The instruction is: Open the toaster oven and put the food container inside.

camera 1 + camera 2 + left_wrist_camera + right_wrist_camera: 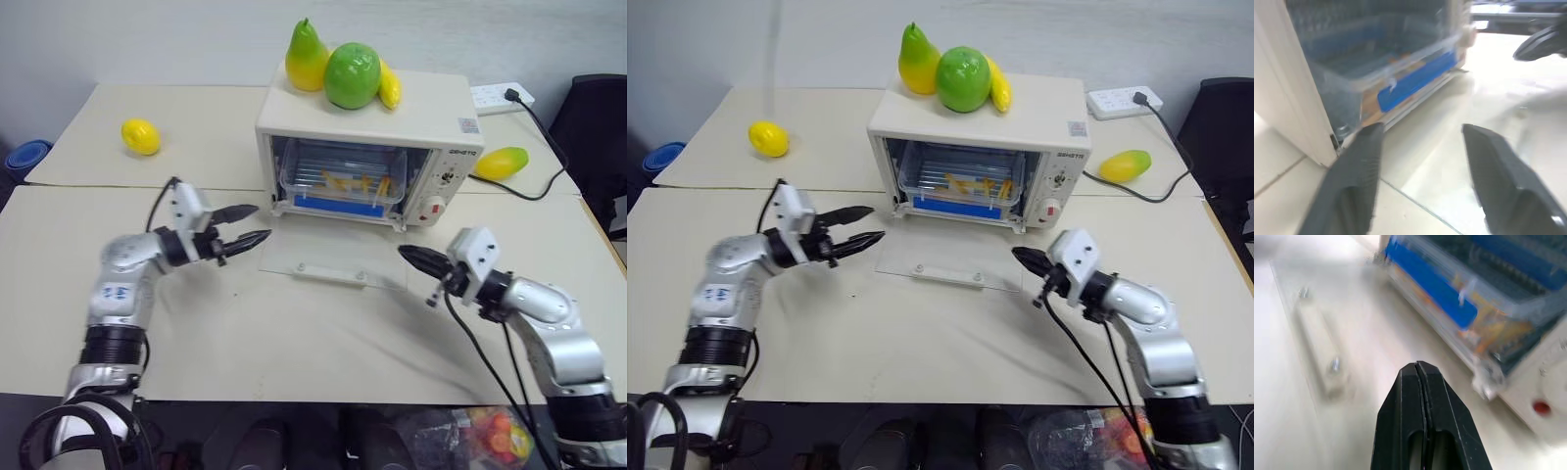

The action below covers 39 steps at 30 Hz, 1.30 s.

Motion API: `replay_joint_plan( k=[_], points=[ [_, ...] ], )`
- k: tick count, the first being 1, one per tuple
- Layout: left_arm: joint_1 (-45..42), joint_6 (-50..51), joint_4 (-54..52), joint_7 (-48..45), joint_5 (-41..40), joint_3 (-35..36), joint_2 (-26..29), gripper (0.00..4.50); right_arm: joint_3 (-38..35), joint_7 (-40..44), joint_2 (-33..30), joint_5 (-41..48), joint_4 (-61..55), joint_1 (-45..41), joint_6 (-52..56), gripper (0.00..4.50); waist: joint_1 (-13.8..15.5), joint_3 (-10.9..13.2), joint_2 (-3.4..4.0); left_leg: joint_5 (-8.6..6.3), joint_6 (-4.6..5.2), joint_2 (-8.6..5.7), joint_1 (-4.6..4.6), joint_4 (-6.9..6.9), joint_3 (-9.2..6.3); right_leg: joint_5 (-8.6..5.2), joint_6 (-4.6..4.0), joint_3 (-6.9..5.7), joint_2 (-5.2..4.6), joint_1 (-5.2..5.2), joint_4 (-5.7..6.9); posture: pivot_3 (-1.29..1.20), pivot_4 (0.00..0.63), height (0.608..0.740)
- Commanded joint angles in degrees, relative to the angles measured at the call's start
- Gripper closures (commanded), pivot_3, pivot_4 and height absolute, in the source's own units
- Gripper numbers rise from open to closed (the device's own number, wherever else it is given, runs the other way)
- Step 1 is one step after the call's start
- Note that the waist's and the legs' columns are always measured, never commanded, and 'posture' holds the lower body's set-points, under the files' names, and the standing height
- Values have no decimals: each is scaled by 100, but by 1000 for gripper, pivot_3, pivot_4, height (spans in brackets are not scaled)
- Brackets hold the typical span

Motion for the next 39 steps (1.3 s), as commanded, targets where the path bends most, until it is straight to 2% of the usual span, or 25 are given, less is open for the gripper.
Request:
replay_joint_plan(
  k=[1,3,6,9,11,15,21,25,26,29,32,35,39],
  points=[
    [117,115,-135,-689,-279,301,550,526,-118,505,-271,-94,838,-16,-506,4500,-11,0,1,0,1,0,6,-6,2,0,-1,3,0,3,-1,0,150,740],
    [95,44,-138,-1084,-281,210,727,16,47,720,-236,-184,1349,-212,-762,4500,1,1,2,-1,2,0,10,-7,2,-1,-2,2,-1,7,-3,0,150,740],
    [127,248,-278,-1604,-550,194,784,16,328,980,-28,-266,1991,-580,-917,4500,0,2,4,-2,4,0,11,-2,3,-1,-1,2,-2,10,-2,0,150,740],
    [323,481,-522,-1507,-768,313,645,16,432,1040,432,-82,2353,-920,-901,4500,-9,2,4,-2,4,2,9,-2,2,-1,-2,1,-1,8,0,0,150,740],
    [418,588,-629,-1333,-848,409,566,16,453,1063,691,87,2224,-1096,-736,4500,-24,3,6,-2,3,3,9,-3,1,-1,-2,2,-1,7,2,0,150,740],
    [212,568,-362,-664,-848,788,389,16,38,1001,1205,906,1876,-1264,-417,4500,-17,3,6,-1,2,4,-1,2,1,-1,-2,1,0,-5,8,0,150,740],
    [242,579,-441,-300,-892,987,252,16,-749,106,1939,1812,1713,-1878,-115,4500,-7,3,6,-2,1,3,-1,2,0,-1,-2,-2,-1,-5,10,0,150,740],
    [428,277,-406,-220,-704,964,228,16,-860,-35,1901,1926,1433,-2135,-25,4500,-9,2,8,-2,2,3,-1,2,-1,-1,-2,-3,-1,-6,14,0,150,740],
    [561,156,-408,-211,-585,939,272,16,-689,327,1650,1703,1249,-1960,-197,4500,-8,2,8,-2,1,3,-1,-2,-1,-1,-2,-2,-1,-6,14,0,150,740],
    [963,-103,-502,-268,-443,925,322,0,-227,1379,952,1123,894,-1339,-850,3934,12,0,10,-6,7,3,-5,-12,-1,-1,-2,-4,-1,-8,15,0,150,740],
    [1723,-437,-828,-381,-173,849,438,0,-199,1947,522,1165,499,-580,-1119,2938,13,0,10,-21,19,3,-9,-10,-1,-1,-1,-4,-1,-5,6,0,150,740],
    [2385,-759,-958,-324,108,841,487,0,-252,2234,314,1068,271,169,-1484,1882,0,1,10,-25,25,3,-8,-5,7,0,0,1,-3,2,-6,0,150,740],
    [3025,-1107,-1151,-119,267,965,412,0,-384,2159,202,1098,55,646,-1533,568,3,4,13,-23,22,8,29,-5,7,-1,-1,2,-3,33,-21,0,150,740]
  ],
)
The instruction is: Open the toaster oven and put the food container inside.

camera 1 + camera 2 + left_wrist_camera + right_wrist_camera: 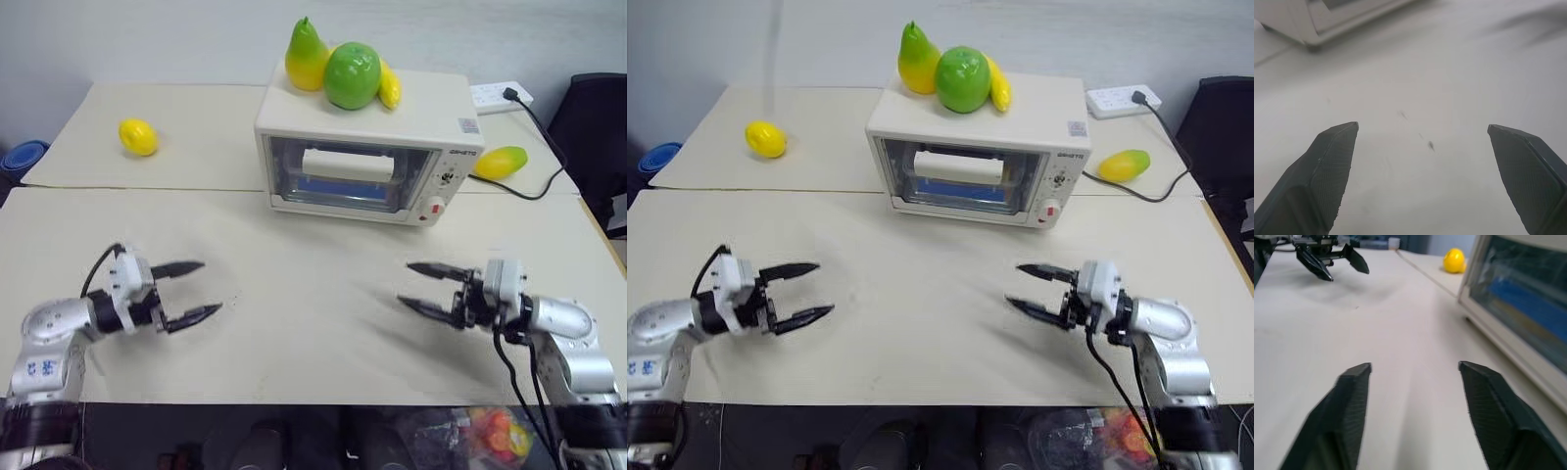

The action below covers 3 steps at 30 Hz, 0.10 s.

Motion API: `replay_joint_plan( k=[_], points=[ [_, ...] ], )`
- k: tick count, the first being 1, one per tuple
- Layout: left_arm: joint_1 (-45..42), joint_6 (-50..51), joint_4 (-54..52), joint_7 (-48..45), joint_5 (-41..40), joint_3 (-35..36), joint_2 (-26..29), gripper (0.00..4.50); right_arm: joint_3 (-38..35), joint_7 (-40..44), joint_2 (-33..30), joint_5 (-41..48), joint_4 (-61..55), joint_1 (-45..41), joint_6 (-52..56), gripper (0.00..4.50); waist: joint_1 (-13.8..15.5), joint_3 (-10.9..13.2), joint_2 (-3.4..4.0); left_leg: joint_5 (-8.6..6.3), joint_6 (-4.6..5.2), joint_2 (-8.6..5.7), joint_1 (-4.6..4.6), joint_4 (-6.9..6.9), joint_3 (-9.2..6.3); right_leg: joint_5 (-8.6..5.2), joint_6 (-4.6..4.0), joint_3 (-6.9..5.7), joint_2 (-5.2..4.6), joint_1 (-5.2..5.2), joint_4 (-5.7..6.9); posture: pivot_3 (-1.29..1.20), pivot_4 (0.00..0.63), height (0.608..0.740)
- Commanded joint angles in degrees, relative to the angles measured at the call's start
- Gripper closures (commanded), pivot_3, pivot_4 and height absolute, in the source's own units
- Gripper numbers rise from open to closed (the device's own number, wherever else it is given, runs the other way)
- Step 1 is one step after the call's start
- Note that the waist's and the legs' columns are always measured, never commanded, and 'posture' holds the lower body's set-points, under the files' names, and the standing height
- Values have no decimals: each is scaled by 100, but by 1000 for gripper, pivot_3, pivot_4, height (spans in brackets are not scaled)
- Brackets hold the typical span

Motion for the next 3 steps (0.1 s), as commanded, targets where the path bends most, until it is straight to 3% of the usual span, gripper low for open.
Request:
replay_joint_plan(
  k=[1,3],
  points=[
    [315,-259,-401,222,24,230,18,0,-213,-9,-153,31,-359,164,-199,220,8,2,3,-6,10,2,13,-3,-4,-1,-1,-3,0,12,0,0,150,740],
    [466,-217,-573,453,-22,308,-44,0,-250,-52,-162,-15,-299,261,-304,22,9,4,6,-15,23,2,49,-14,-6,-3,-6,-4,-2,46,-6,0,150,740]
  ],
)
